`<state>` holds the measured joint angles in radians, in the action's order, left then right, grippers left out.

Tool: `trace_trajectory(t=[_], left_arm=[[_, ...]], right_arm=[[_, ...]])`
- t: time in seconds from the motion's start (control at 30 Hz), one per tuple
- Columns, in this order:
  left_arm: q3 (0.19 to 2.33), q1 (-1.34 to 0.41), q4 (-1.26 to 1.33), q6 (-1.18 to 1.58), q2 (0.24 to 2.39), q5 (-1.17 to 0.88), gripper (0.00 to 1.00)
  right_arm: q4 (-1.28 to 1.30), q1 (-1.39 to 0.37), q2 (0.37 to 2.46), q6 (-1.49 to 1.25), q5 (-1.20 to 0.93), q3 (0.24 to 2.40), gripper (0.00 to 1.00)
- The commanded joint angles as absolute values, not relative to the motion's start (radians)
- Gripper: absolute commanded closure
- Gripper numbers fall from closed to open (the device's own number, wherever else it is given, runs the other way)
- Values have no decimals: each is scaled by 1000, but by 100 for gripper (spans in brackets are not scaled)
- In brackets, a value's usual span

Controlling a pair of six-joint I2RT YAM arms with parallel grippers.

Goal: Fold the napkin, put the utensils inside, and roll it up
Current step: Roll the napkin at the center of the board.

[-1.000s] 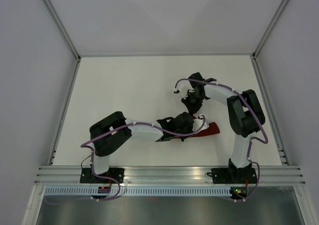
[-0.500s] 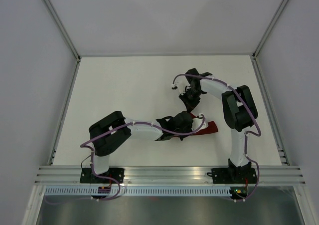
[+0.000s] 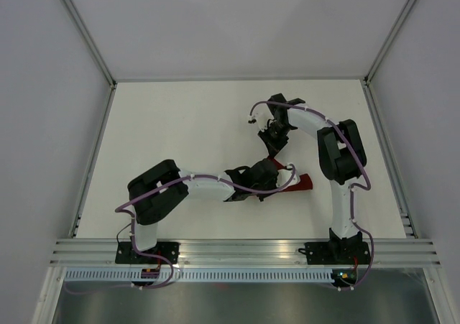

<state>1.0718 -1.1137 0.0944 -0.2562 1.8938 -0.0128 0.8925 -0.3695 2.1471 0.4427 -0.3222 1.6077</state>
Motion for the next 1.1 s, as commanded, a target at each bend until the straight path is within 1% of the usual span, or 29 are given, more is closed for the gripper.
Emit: trace_trajectory(t=[0.0, 0.43, 0.57, 0.63, 0.67, 0.73, 0.77, 0.8, 0.83, 0.97, 1.07], left_arm=[[1100, -1132, 6, -278, 1868, -115, 98], [1149, -1124, -97, -267, 1957, -245, 98], [1164, -1111, -129, -250, 1996, -301, 98], [1170, -1095, -152, -238, 2011, -339, 98], [1172, -1088, -156, -235, 2020, -354, 98], [1169, -1068, -158, -219, 2028, -391, 98], [1167, -1060, -158, -213, 2031, -406, 98], [1167, -1045, -158, -203, 2037, -417, 98], [1167, -1037, -163, -199, 2040, -440, 98], [1175, -1002, -178, -176, 2069, -492, 98], [1186, -979, -187, -158, 2086, -531, 98]], right_arm=[[735, -334, 2227, 445, -179, 1654, 100], [755, -316, 2240, 459, -233, 1651, 100], [756, -305, 2218, 460, -261, 1634, 96], [761, -296, 2206, 460, -276, 1628, 91], [761, -292, 2201, 460, -291, 1626, 84], [770, -278, 2188, 457, -308, 1625, 75], [775, -270, 2184, 459, -331, 1626, 65], [784, -259, 2178, 459, -342, 1628, 61], [790, -255, 2169, 460, -362, 1632, 55], [813, -230, 2143, 463, -397, 1641, 44], [810, -209, 2117, 456, -419, 1643, 41]])
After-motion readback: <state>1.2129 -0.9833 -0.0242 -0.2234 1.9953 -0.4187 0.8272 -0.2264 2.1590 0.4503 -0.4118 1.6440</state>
